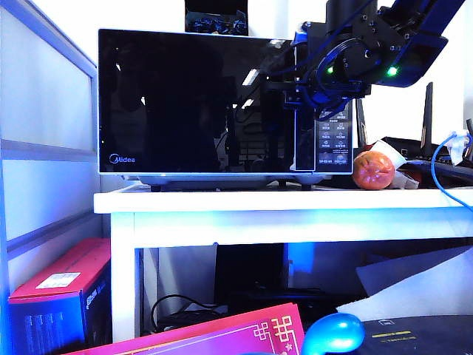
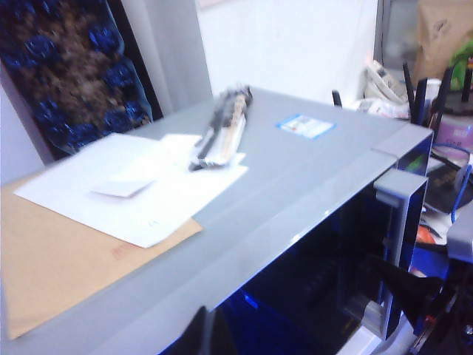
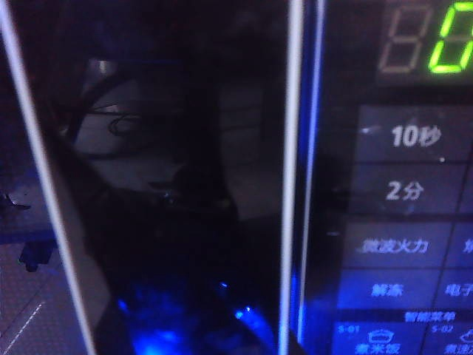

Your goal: Open the microwave door, place the orange inside the microwave, then close the microwave door.

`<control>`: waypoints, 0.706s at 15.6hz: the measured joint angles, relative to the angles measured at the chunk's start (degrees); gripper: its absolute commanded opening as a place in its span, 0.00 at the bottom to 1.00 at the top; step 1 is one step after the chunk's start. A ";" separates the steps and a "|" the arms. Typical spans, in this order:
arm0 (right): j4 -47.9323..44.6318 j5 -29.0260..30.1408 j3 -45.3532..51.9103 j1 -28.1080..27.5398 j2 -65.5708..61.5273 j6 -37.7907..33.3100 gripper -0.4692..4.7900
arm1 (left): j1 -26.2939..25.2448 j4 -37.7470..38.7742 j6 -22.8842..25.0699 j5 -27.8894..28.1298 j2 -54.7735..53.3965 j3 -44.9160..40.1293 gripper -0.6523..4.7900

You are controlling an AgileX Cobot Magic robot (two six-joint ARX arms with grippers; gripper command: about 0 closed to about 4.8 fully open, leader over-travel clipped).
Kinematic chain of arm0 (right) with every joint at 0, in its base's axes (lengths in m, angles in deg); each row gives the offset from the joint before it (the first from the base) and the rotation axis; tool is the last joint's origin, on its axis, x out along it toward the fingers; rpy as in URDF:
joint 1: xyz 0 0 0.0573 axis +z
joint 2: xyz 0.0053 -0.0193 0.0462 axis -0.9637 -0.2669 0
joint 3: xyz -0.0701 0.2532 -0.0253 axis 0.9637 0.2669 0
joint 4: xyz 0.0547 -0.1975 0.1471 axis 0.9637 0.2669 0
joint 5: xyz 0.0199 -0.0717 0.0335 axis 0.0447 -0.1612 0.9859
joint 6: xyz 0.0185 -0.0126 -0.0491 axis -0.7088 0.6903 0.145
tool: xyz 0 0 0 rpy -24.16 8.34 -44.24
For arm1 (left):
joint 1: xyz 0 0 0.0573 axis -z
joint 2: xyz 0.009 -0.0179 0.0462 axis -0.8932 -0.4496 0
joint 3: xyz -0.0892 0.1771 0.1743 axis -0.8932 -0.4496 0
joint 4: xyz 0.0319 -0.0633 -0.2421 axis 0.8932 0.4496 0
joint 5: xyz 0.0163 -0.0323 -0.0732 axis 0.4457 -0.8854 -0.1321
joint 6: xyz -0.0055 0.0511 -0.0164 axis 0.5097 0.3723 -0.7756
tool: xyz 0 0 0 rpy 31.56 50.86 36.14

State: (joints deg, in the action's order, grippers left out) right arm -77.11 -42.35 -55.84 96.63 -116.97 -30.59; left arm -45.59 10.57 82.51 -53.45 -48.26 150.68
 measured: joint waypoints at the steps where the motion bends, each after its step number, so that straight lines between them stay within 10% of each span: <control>1: -0.02 0.02 -0.02 0.00 0.00 0.02 0.36 | 0.00 0.04 0.02 0.00 -0.31 -0.04 0.11; 11: 7.80 0.39 -0.07 -0.20 3.08 1.49 0.36 | 0.00 0.02 0.02 0.02 -0.46 -0.04 0.11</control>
State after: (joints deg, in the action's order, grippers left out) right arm -69.31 -41.96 -55.90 96.43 -113.88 -29.10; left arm -45.59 10.59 82.53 -53.43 -48.71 150.64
